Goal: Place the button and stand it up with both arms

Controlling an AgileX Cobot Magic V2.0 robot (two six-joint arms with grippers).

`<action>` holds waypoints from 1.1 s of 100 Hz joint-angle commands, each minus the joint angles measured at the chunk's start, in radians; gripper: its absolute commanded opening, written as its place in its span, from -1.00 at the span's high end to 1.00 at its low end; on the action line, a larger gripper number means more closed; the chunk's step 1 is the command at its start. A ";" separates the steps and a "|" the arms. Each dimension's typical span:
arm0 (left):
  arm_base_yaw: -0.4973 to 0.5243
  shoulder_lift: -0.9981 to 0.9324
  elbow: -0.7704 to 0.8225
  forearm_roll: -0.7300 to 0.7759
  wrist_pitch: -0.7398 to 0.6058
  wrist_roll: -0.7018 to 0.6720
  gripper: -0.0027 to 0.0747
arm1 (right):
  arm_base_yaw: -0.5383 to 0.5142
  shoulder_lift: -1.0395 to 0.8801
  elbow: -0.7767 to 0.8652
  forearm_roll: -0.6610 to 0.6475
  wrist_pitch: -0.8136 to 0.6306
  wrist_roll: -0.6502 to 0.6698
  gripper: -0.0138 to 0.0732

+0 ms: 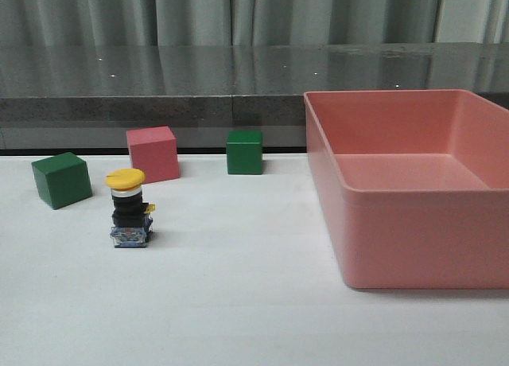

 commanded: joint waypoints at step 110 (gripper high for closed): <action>0.032 -0.031 0.045 -0.022 -0.091 -0.012 0.98 | -0.005 -0.101 0.091 -0.210 -0.183 0.212 0.86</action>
